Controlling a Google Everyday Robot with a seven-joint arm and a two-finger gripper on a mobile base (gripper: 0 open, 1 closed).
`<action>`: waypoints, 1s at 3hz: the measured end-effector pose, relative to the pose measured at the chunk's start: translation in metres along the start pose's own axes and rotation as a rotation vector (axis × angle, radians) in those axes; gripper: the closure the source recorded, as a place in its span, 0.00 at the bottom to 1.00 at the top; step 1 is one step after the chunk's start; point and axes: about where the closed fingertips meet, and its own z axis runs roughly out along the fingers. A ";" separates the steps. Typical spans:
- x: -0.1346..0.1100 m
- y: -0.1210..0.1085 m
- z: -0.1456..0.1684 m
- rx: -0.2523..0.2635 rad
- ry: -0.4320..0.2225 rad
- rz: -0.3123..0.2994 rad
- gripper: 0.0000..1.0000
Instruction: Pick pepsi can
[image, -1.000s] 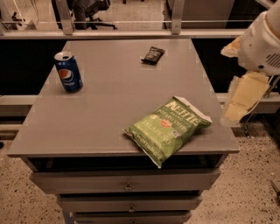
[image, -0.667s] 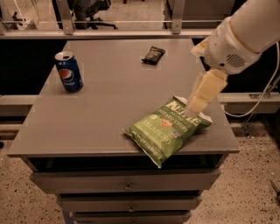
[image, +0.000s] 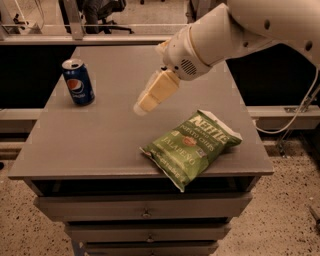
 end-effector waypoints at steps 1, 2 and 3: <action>0.000 0.001 0.000 -0.002 0.002 -0.001 0.00; -0.007 0.001 0.018 -0.026 -0.045 0.015 0.00; -0.024 0.000 0.070 -0.058 -0.163 0.045 0.00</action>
Offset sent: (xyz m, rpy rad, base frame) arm 0.0126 0.0163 -0.0032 0.0773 0.0168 0.0038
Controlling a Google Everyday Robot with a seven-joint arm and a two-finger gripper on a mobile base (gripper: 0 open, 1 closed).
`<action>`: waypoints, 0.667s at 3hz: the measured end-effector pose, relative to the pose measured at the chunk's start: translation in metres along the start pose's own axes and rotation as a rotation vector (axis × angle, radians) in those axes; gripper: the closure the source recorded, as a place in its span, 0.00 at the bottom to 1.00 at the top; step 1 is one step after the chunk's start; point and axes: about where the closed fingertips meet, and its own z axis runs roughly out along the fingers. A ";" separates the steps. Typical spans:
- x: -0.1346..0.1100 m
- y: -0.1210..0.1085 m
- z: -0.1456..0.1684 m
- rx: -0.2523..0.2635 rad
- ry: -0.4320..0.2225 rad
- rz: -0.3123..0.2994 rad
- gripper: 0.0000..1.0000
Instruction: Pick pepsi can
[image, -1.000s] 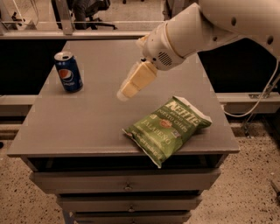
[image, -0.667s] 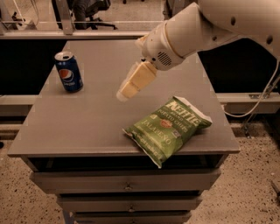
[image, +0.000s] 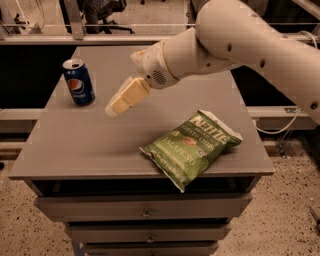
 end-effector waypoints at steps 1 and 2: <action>-0.018 -0.010 0.062 -0.024 -0.117 0.016 0.00; -0.031 -0.021 0.106 -0.029 -0.196 0.026 0.00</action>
Offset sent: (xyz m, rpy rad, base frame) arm 0.0843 0.1458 -0.0396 0.3010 -0.0239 0.0377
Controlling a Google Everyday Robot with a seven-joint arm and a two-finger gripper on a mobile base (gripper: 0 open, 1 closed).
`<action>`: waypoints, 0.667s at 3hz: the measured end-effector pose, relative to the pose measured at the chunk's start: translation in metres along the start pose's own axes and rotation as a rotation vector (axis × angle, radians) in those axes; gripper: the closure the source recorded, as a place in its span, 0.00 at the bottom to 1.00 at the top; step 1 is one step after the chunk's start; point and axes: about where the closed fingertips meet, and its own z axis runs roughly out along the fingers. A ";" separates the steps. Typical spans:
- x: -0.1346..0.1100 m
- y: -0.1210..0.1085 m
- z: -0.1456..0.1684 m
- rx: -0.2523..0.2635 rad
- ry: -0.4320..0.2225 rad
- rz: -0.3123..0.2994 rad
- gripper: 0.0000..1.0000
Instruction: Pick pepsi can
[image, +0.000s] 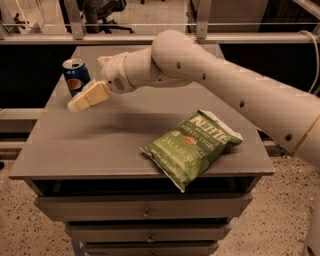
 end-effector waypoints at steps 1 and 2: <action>-0.004 -0.010 0.037 -0.009 -0.057 0.013 0.00; -0.003 -0.015 0.062 -0.010 -0.089 0.014 0.00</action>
Offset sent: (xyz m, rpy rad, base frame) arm 0.0470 0.0758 -0.0273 0.1290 -0.0151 0.0089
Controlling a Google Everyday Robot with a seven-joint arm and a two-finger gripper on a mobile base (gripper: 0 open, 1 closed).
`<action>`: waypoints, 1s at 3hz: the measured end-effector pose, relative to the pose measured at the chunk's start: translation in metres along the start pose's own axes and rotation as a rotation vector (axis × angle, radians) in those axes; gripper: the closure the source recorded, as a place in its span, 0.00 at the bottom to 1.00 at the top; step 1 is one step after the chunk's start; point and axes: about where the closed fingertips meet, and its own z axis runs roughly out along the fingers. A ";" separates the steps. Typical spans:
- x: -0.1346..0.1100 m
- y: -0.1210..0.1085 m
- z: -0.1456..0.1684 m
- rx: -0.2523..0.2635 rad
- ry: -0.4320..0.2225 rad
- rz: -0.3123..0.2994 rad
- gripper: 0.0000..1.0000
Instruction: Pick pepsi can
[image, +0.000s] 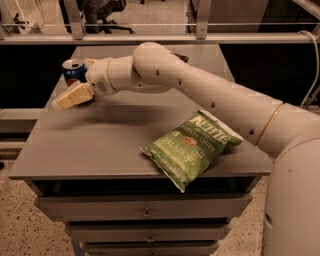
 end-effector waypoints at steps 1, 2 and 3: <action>0.006 -0.007 0.017 0.015 -0.016 -0.007 0.17; 0.011 -0.016 0.022 0.039 -0.027 -0.013 0.41; 0.001 -0.022 0.016 0.056 -0.053 -0.016 0.64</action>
Offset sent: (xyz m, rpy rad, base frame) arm 0.0345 0.0078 -0.0203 0.0343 -0.0479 -0.0689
